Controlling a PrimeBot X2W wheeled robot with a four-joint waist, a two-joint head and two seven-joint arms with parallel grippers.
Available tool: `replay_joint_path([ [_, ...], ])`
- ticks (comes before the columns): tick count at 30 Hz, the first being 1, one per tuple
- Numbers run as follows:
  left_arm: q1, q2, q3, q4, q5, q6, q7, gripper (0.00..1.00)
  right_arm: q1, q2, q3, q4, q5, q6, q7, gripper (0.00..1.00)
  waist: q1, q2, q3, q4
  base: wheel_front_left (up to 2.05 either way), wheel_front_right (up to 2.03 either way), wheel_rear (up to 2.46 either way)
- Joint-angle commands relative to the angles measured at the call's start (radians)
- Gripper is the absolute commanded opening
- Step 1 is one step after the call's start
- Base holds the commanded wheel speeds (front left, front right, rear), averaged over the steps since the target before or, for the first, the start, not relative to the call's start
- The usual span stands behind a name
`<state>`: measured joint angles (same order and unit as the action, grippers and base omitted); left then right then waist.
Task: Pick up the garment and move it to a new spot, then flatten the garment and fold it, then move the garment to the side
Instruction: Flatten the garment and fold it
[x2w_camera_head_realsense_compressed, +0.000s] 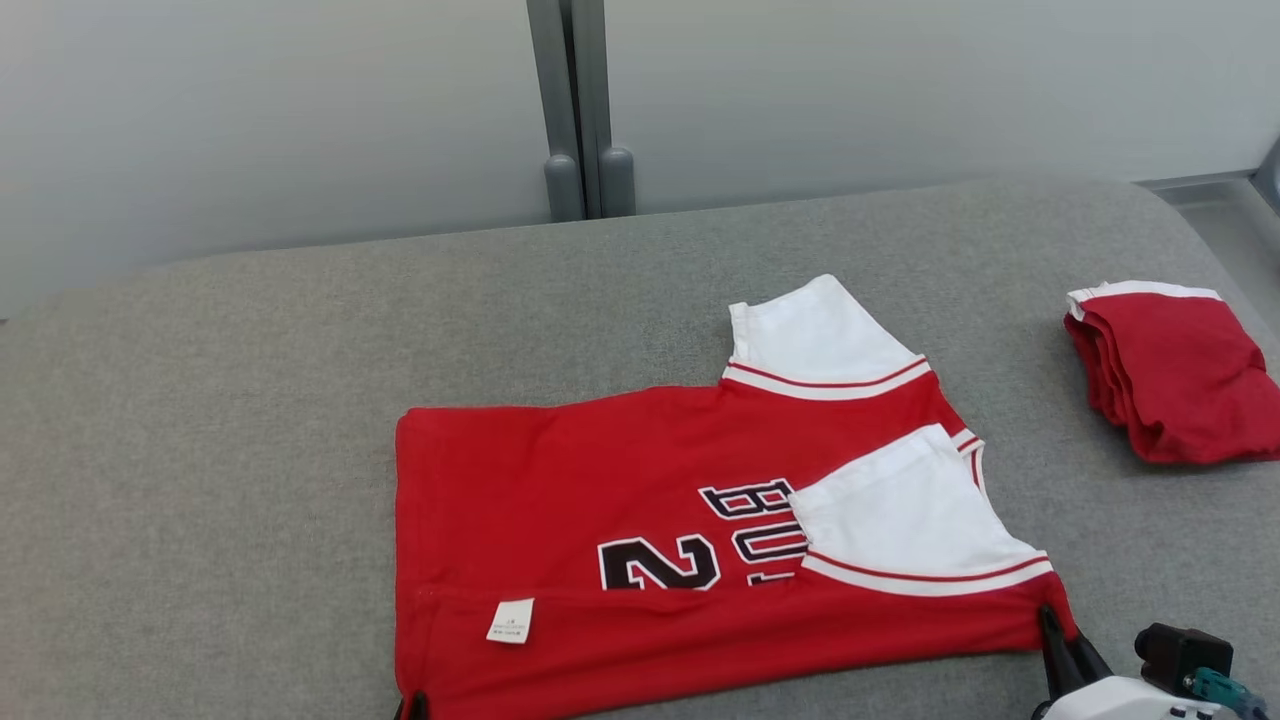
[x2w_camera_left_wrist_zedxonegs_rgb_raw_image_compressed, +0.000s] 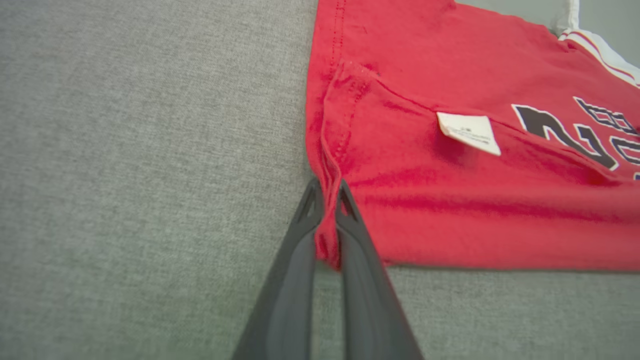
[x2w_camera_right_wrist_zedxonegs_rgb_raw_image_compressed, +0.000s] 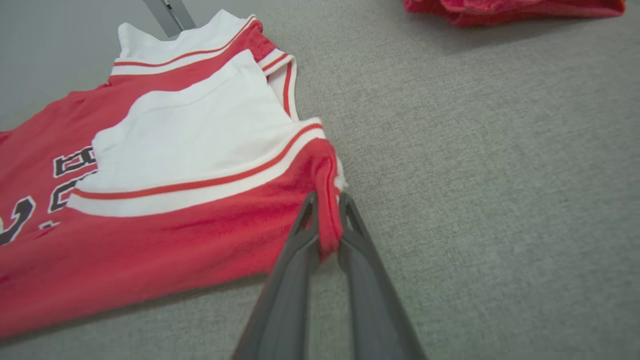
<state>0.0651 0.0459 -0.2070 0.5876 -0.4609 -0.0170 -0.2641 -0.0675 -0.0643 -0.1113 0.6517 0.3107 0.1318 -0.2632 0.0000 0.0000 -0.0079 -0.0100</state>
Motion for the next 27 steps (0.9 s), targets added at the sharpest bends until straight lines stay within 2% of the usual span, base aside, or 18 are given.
replay_joint_path([
  [1,0.006,0.009,0.001,-0.007,-0.011,0.012,0.000,0.95,0.008,-0.012,-0.004,-0.006,0.005,-0.002,-0.001,0.25,0.0000,0.0000,0.002,0.004,0.00,0.00,0.00],
  [2,0.005,0.009,-0.004,-0.008,-0.012,0.011,0.000,1.00,0.008,-0.013,-0.002,-0.008,0.004,-0.002,-0.001,0.73,0.0000,0.0000,0.006,0.003,0.00,0.00,0.00],
  [3,-0.003,0.009,-0.006,-0.014,-0.014,0.012,0.000,1.00,-0.001,-0.013,-0.003,-0.012,0.000,-0.002,-0.001,1.00,0.0000,0.0000,0.014,0.001,0.00,0.00,0.00],
  [9,-0.111,0.008,0.026,-0.089,0.009,0.035,0.000,1.00,-0.094,-0.020,0.000,-0.053,-0.024,-0.002,-0.001,1.00,0.0000,0.0000,0.100,-0.001,0.00,0.00,0.00],
  [12,-0.191,0.007,0.034,-0.094,0.026,0.034,0.001,1.00,-0.155,-0.027,0.006,-0.068,-0.032,-0.002,-0.001,1.00,0.0000,0.0000,0.155,0.001,0.00,0.00,0.00],
  [21,-0.481,0.010,0.092,0.035,0.103,0.007,0.001,1.00,-0.374,-0.052,0.086,-0.068,-0.062,-0.002,-0.001,1.00,0.0000,0.0000,0.308,-0.020,0.00,0.00,0.00],
  [27,-0.602,0.016,0.115,0.167,0.142,0.002,0.001,1.00,-0.515,-0.087,0.151,-0.027,-0.078,-0.002,-0.001,1.00,0.0000,0.0000,0.372,-0.028,0.00,0.00,0.00],
])
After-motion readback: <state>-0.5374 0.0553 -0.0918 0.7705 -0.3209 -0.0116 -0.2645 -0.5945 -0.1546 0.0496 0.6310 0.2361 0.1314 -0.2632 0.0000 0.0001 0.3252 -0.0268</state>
